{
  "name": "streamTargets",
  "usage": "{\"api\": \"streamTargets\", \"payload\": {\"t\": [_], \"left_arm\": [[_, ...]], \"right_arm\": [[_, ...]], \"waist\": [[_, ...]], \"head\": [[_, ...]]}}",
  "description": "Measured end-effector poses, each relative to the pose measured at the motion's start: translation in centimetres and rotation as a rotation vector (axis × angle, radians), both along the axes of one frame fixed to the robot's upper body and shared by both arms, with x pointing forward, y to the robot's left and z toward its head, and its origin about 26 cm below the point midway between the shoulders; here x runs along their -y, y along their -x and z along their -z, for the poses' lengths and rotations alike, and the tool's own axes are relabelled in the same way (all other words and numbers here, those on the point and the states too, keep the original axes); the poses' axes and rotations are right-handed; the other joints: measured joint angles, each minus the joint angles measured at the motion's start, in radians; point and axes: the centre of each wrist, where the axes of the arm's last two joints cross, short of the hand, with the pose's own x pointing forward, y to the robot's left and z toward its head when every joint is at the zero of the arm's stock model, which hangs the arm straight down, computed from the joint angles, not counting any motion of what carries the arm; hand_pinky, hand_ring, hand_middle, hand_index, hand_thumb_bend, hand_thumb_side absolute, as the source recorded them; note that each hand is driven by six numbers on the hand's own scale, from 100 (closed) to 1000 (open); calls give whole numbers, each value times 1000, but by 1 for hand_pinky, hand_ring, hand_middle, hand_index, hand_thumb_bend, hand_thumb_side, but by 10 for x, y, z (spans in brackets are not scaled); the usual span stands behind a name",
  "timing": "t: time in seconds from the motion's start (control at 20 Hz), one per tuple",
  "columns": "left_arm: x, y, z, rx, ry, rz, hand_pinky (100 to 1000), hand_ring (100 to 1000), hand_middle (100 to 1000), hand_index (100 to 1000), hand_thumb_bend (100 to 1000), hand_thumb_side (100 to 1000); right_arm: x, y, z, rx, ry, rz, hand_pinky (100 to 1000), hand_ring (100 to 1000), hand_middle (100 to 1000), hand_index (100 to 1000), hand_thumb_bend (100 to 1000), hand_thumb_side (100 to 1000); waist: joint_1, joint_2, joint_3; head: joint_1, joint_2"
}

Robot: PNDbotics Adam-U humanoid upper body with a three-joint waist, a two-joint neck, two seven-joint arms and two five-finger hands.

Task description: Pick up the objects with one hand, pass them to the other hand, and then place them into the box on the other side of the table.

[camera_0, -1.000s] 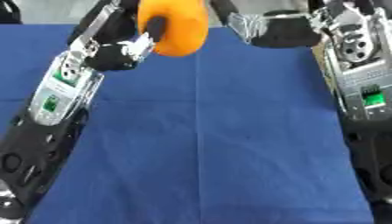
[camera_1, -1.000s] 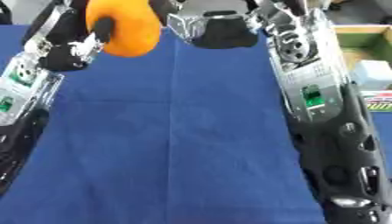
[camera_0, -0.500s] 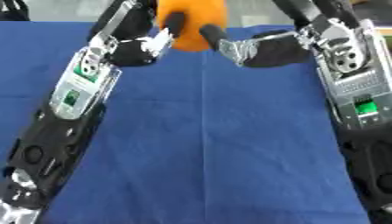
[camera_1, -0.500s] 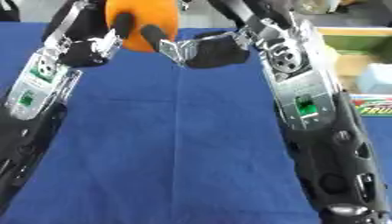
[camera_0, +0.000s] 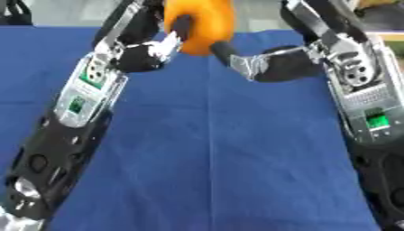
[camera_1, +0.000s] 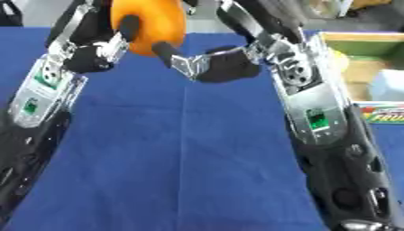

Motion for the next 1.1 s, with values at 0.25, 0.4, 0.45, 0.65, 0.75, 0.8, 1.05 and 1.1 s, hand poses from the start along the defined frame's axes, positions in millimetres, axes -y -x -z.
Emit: {"api": "streamTargets", "payload": {"t": [0.25,0.4,0.45,0.65,0.75,0.8,1.05,1.1], "left_arm": [[1,2,-3,23,5,-6,674,326,348,395,100,291],[1,3,-3,29,5,-9,676,333,353,398,100,290],[1,3,-3,30,6,-9,676,334,353,398,100,290],[1,4,-3,37,8,-10,677,338,357,402,100,287],[2,5,-4,43,8,-11,678,342,365,409,100,284],[2,5,-4,44,7,-11,680,346,372,414,100,281],[2,5,-3,43,7,-10,685,358,397,435,116,277],[3,5,-3,41,7,-7,686,360,401,439,122,277]], "right_arm": [[3,-2,3,-9,20,13,942,824,826,917,289,390],[4,-2,5,-13,27,17,935,812,817,907,272,374],[4,-3,5,-15,30,18,935,811,816,906,271,373],[4,-3,6,-15,41,18,938,793,796,877,229,330],[4,-3,6,-14,43,19,929,773,775,836,190,287],[4,-3,6,-13,44,21,915,759,760,803,157,253],[5,-4,8,-9,7,40,843,689,689,666,100,150],[5,-5,9,-8,-8,48,815,663,662,626,100,120]], "waist": [[0,-2,-1],[0,-4,-1],[0,-5,-1],[0,-5,-1],[0,-6,-2],[0,-6,-2],[0,-6,-1],[0,-6,-1]], "head": [[0,-27],[-1,-37],[-1,-40],[-2,-46],[-2,-48],[-2,-48],[-4,-48],[-4,-48]]}}
